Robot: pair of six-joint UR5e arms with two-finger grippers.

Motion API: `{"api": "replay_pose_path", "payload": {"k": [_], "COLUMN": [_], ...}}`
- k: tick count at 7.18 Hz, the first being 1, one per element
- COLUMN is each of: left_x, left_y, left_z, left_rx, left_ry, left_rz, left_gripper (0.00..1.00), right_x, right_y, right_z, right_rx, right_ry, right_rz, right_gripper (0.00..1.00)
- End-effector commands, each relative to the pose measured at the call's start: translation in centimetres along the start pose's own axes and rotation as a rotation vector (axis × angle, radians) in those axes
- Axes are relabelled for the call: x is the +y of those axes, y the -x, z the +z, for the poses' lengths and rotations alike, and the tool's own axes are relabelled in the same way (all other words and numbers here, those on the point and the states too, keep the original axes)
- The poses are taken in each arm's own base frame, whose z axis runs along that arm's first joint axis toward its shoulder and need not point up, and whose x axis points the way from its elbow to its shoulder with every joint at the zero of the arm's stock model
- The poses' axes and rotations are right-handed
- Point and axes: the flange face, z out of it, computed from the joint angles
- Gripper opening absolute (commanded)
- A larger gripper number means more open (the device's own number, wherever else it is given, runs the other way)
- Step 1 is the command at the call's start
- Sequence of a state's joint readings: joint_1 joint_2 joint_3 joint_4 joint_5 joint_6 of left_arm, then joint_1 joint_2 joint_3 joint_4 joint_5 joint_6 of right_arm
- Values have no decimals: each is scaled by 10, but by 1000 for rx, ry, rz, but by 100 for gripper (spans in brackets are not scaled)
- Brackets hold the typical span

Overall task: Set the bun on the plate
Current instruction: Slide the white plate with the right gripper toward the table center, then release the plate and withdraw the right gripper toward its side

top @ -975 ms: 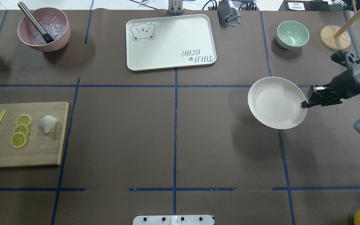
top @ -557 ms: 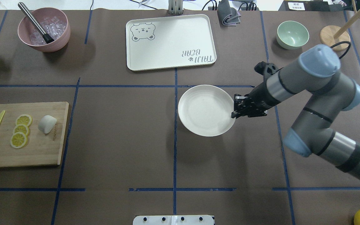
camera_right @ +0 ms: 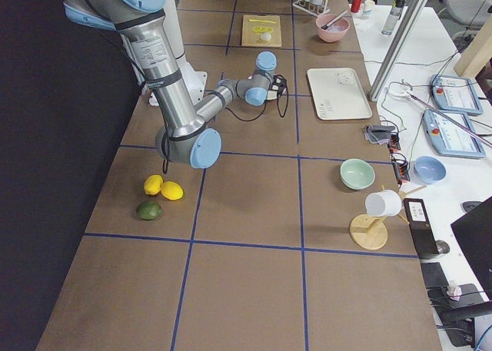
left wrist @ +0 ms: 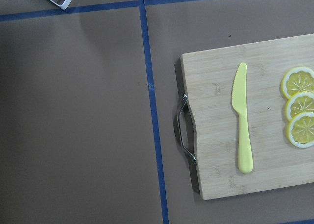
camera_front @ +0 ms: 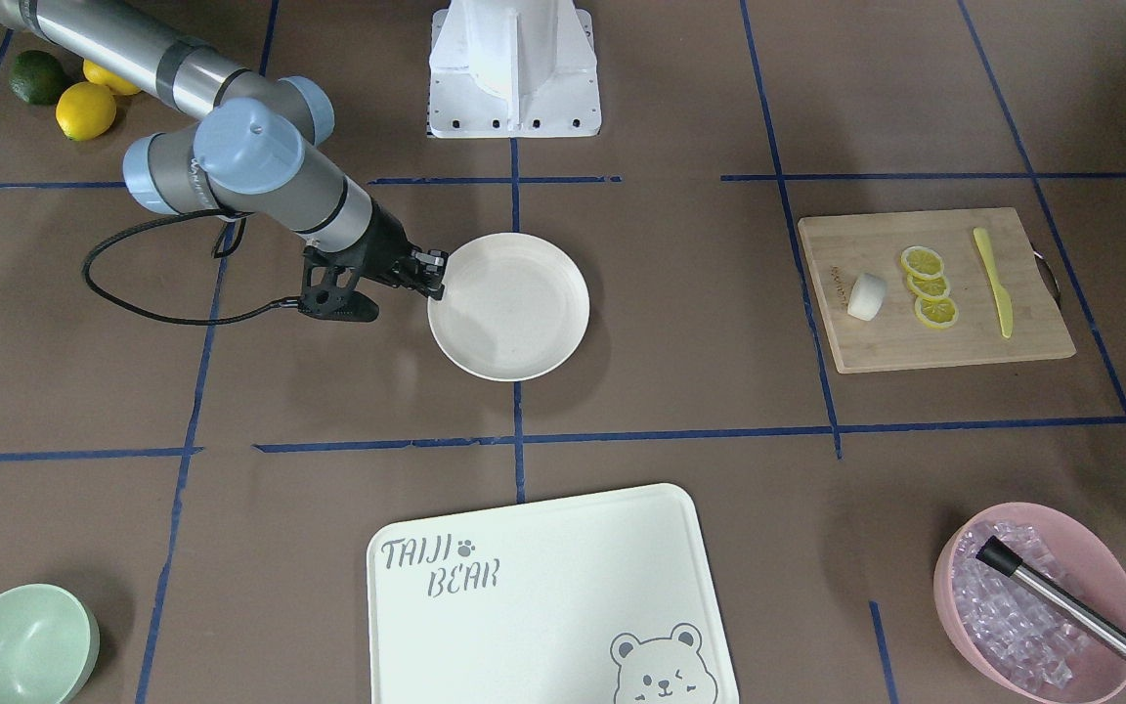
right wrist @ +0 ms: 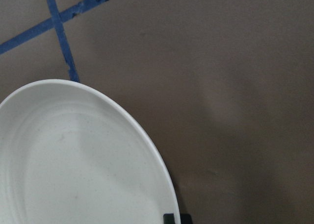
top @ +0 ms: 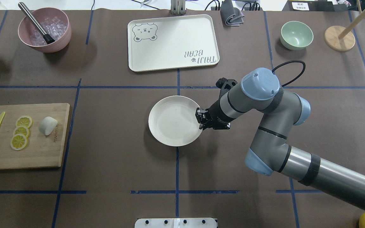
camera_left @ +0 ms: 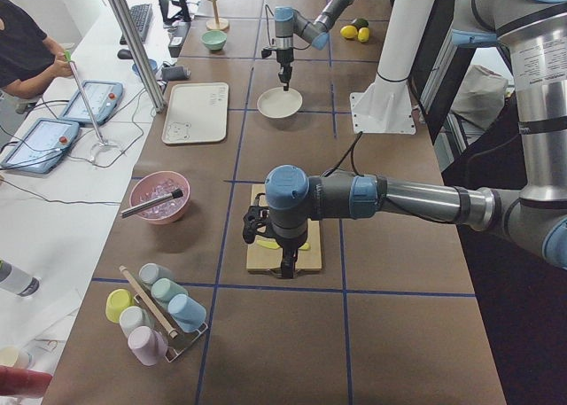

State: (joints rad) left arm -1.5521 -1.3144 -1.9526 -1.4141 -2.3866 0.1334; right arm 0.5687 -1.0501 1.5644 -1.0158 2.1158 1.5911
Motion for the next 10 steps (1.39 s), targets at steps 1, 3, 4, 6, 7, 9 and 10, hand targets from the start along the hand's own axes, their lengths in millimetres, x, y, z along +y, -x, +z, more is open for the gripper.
{"api": "replay_pose_path", "payload": {"k": [1,3,4,6,7,9,10], "left_x": [-2,-2,-4,-4,-4,-9,-20], "left_y": [-6,-7,-8,-10,-9,-14,-12], "left_z": [-5,-6,-5,-4,-3,-4,-4], "left_rx": [-1,-3,-3,-2,-2,2,-12], "left_ry": [-9,-11,-11,-5,-4,-12,-52], "left_rz": [12,14,19,22,19,31,80], "left_gripper": [100,100,100,100,100,100,100], "right_x": [2,3,2,2,3,-3,-18], "right_y": [0,-3,-5,-8,-7,-1,-5], "right_z": [5,4,5,9,10,-8,-47], "right_rx": [7,8,12,20,21,-6,-39], "right_ry": [-2,-2,-3,-6,-17,-35,-54], "right_rz": [1,2,3,6,3,0,9], "right_gripper": [2,4,4,39,55,100,100]}}
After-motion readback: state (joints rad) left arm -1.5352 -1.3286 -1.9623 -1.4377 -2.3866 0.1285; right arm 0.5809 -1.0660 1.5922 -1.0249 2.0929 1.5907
